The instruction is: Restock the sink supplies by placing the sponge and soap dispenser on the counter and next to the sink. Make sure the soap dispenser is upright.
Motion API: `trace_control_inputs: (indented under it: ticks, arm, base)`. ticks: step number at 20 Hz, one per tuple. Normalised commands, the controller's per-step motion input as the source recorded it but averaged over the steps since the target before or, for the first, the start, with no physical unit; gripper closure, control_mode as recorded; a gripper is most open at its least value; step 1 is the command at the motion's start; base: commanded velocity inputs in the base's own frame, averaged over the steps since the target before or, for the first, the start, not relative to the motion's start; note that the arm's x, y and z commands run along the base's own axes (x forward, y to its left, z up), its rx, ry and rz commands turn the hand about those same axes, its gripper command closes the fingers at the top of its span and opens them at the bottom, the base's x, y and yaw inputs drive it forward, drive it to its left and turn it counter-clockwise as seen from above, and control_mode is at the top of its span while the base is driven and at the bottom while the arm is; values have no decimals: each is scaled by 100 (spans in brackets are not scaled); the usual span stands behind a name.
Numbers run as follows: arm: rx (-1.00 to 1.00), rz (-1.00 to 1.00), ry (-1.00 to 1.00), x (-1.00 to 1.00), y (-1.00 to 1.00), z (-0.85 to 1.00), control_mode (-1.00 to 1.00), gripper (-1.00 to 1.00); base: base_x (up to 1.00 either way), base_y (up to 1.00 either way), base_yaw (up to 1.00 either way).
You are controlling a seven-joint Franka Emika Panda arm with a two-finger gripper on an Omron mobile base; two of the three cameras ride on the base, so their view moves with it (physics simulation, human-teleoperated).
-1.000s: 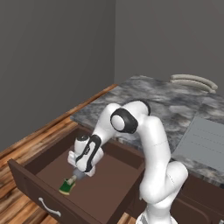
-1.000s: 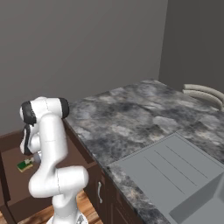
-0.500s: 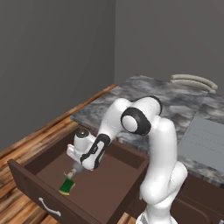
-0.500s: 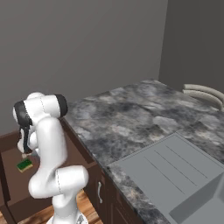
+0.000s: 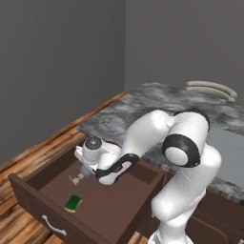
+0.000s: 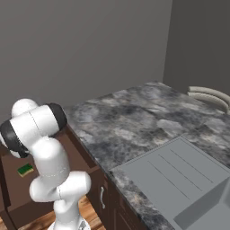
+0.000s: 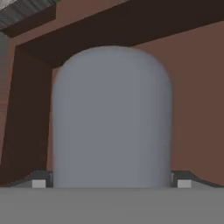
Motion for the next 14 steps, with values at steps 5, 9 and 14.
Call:
trace_control_inputs:
  ticks: [5, 9, 14]
  arm:
    - [24, -33, -4, -33, -17, 100, -100, 100]
    - [33, -30, 0, -24, -43, 100, -100, 100]
    - [39, -21, 0, -20, -67, 100, -100, 100]
  base:
    - [0, 0, 0]
    - [0, 0, 0]
    - [0, 0, 0]
